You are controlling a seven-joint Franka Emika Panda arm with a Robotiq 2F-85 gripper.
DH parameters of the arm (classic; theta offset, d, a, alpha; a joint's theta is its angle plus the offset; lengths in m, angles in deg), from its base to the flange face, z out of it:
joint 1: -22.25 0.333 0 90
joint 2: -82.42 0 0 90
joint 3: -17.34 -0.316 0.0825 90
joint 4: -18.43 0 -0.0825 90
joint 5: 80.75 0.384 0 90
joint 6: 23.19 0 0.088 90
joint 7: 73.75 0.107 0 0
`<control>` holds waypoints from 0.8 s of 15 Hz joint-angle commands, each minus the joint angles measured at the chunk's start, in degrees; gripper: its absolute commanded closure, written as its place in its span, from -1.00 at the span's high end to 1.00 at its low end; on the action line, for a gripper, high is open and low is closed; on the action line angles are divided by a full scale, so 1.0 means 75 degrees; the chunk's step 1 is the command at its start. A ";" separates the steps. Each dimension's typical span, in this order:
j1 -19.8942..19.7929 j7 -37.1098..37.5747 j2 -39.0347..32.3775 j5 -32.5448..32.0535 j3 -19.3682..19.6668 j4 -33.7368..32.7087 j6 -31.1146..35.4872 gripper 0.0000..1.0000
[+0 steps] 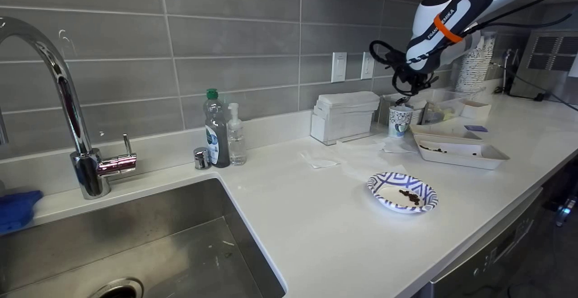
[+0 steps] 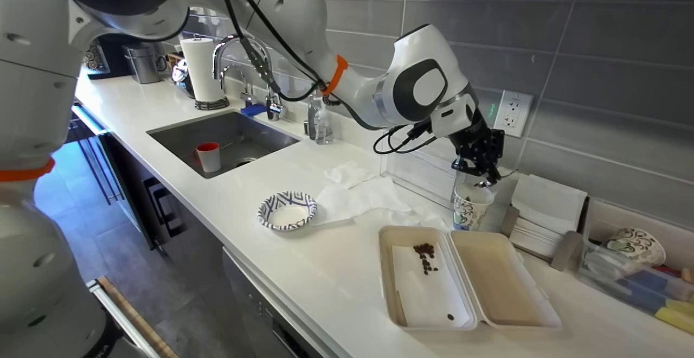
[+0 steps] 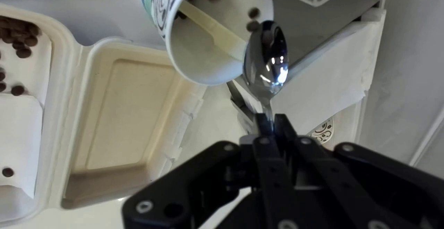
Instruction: Pick up the spoon from the counter and scoop some of the contents in the bowl and pour them in the cup
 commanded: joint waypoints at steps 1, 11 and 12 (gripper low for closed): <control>0.0463 0.0312 0.0106 -0.0416 0.0445 0.0328 0.0186 -0.96; 0.1134 0.0498 -0.0333 -0.0820 0.1382 0.0275 0.0777 -0.96; 0.1186 0.0491 -0.0371 -0.0826 0.1426 0.0274 0.0813 -0.96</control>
